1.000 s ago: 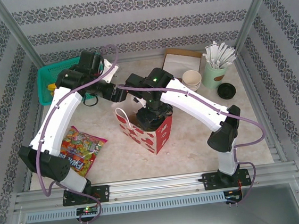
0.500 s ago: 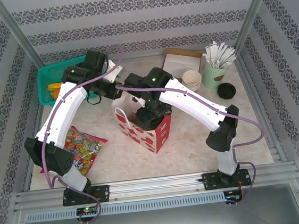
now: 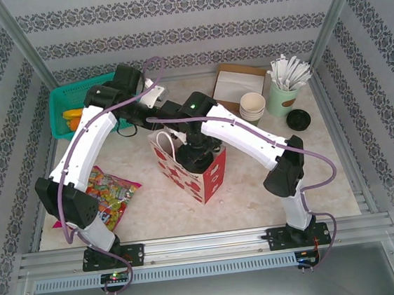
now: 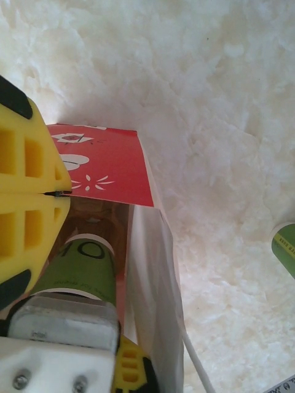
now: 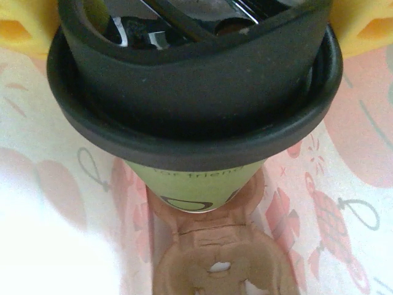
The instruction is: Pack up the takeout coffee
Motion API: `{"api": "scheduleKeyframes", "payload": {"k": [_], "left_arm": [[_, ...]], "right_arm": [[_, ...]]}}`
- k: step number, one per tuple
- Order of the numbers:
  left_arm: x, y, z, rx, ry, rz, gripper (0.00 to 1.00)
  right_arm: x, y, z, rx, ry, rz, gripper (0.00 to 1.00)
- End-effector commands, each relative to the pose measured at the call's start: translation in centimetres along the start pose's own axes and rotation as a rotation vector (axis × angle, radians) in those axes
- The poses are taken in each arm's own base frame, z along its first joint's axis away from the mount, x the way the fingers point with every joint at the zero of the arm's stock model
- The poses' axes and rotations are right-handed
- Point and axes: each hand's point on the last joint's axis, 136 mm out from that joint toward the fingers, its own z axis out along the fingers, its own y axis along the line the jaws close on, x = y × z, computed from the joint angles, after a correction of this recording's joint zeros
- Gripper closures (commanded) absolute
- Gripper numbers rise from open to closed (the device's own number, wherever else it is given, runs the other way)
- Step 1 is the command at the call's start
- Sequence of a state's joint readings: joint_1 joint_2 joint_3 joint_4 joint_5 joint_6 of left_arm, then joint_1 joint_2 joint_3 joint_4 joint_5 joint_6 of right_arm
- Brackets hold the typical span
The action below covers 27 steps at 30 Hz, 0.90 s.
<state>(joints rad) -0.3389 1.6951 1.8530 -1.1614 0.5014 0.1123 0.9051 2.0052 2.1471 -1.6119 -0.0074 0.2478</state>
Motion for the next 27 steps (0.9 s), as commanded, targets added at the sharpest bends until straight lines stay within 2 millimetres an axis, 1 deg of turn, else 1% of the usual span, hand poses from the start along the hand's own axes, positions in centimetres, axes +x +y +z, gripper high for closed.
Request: {"api": "scheduleKeyframes", "payload": {"k": [1, 5, 7, 10, 13, 15, 20, 27], "left_arm": [[0.1, 0.0, 0.0, 0.001, 0.02, -0.016, 1.0], [-0.6, 0.0, -0.4, -0.009, -0.018, -0.021, 1.0], [-0.7, -0.2, -0.4, -0.002, -0.027, -0.024, 1.0], [-0.6, -0.3, -0.2, 0.009, -0.023, -0.028, 1.0], [-0.6, -0.4, -0.2, 0.017, -0.023, -0.025, 1.0], [-0.5, -0.4, -0.2, 0.02, -0.021, -0.028, 1.0], [-0.6, -0.5, -0.7, 0.012, -0.049, -0.026, 1.0], [-0.6, -0.9, -1.3, 0.01, -0.08, -0.012, 1.0]], "right_arm": [[3.7, 0.8, -0.5, -0.067, 0.156, -0.05, 0.32], [3.6, 2.0, -1.3, -0.145, 0.119, -0.063, 0.32], [3.7, 1.4, -1.4, -0.119, 0.114, -0.047, 0.32], [4.2, -0.2, -0.6, -0.027, 0.164, -0.002, 0.32], [4.4, -0.6, -0.1, 0.013, 0.197, 0.011, 0.32], [4.4, -1.1, 0.0, 0.061, 0.205, 0.022, 0.32], [4.1, -1.3, 0.4, 0.075, 0.206, 0.038, 0.32], [2.5, -1.1, 1.6, 0.055, 0.174, 0.029, 0.32]]}}
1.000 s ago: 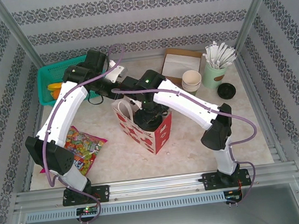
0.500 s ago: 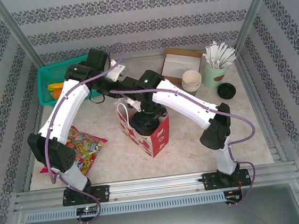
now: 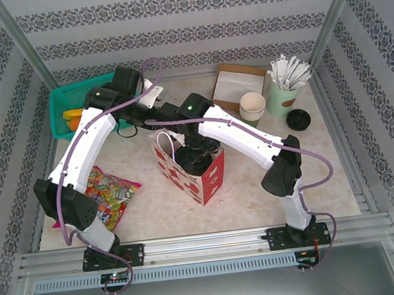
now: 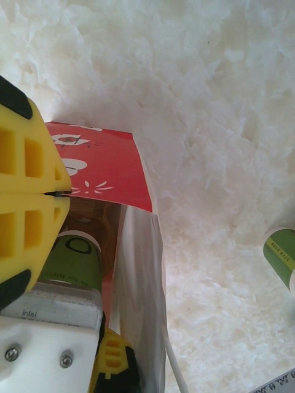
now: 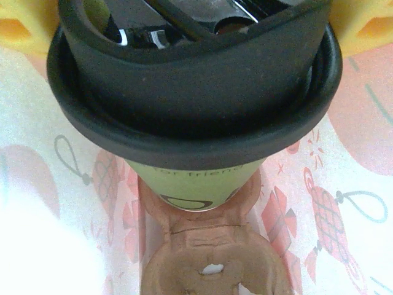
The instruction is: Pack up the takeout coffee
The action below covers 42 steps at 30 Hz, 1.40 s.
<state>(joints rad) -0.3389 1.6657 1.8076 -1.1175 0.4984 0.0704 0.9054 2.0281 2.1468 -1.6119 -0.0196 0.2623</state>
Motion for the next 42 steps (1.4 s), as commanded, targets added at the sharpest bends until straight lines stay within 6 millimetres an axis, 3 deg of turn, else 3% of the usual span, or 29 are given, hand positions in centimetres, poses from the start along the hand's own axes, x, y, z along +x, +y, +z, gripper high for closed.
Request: {"api": "scheduleKeyframes", "payload": {"k": [1, 28, 42], "left_arm": [[-0.5, -1.0, -1.2, 0.02, -0.054, 0.017, 1.0], [-0.4, -1.2, -1.4, 0.061, -0.067, -0.008, 1.0], [-0.5, -0.7, -1.9, 0.032, -0.083, -0.018, 1.0]], "right_arm": [[2.5, -1.3, 1.0, 0.059, 0.146, 0.012, 0.32], [2.9, -1.4, 2.3, 0.028, 0.137, 0.011, 0.31], [4.2, -1.5, 2.1, 0.043, 0.205, 0.027, 0.32]]}}
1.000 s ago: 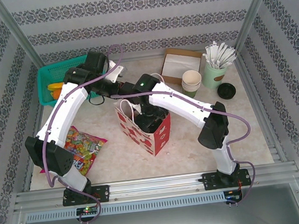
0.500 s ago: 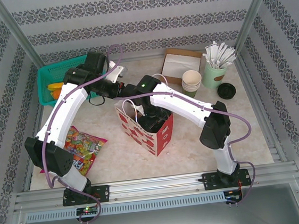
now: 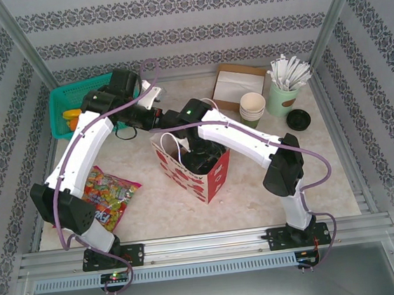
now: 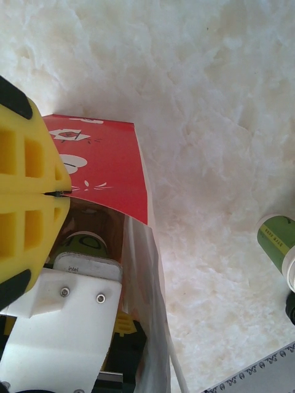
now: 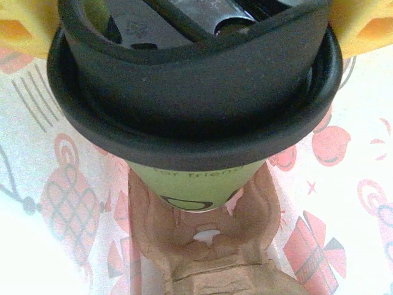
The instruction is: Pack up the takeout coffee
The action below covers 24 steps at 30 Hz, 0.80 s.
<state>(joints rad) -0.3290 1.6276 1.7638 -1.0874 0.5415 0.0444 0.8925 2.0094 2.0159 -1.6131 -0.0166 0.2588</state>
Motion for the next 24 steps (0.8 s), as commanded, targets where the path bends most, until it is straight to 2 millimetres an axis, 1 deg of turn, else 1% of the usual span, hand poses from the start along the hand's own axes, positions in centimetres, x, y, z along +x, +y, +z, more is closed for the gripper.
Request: {"api": "scheduleKeyframes", "payload": {"k": [1, 12, 16, 19, 24], "left_arm": [[-0.7, -0.2, -1.3, -0.003, -0.055, 0.006, 1.0], [-0.7, -0.4, -1.3, 0.009, -0.058, 0.011, 1.0], [-0.7, -0.4, -1.2, 0.013, -0.056, 0.009, 1.0], [-0.7, -0.4, -1.2, 0.015, -0.055, 0.007, 1.0], [-0.6, -0.5, -1.1, 0.021, -0.052, 0.006, 1.0]], "right_arm": [[2.0, -0.3, 0.1, 0.008, 0.096, 0.014, 0.32], [1.9, 0.0, 0.5, -0.003, 0.105, 0.014, 0.32], [1.1, 0.2, 0.4, -0.014, 0.07, 0.015, 0.32], [0.4, 0.4, 0.0, -0.024, 0.029, 0.016, 0.32], [0.0, 0.2, -0.2, -0.014, 0.009, 0.011, 0.32]]}}
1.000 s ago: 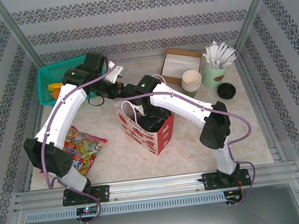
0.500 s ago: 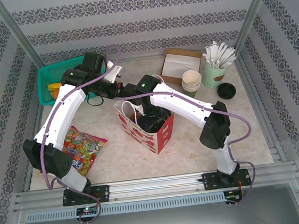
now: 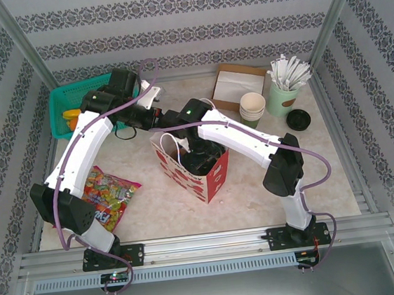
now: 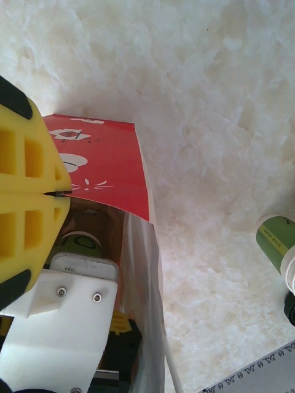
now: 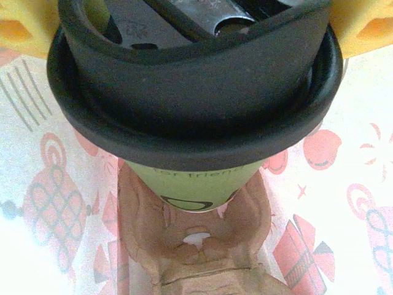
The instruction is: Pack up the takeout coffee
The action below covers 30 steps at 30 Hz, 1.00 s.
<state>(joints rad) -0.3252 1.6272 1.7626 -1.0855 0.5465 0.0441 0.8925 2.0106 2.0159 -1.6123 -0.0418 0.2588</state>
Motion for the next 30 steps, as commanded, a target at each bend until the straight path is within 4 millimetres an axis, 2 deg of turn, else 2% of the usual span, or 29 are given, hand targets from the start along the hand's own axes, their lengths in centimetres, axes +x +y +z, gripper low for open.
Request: {"api": "scheduleKeyframes", "payload": {"k": [1, 18, 30], "left_arm": [[-0.6, -0.5, -1.0, 0.019, -0.049, 0.009, 1.0], [-0.5, -0.5, -0.8, 0.021, -0.042, 0.006, 1.0], [-0.5, -0.5, -0.8, 0.024, -0.041, 0.004, 1.0]], "right_arm": [[-0.1, -0.2, -0.2, 0.009, -0.001, 0.01, 0.32], [-0.6, -0.1, -0.1, 0.003, -0.021, 0.004, 0.32], [-1.2, -0.5, -0.7, 0.02, -0.076, 0.014, 0.32]]}}
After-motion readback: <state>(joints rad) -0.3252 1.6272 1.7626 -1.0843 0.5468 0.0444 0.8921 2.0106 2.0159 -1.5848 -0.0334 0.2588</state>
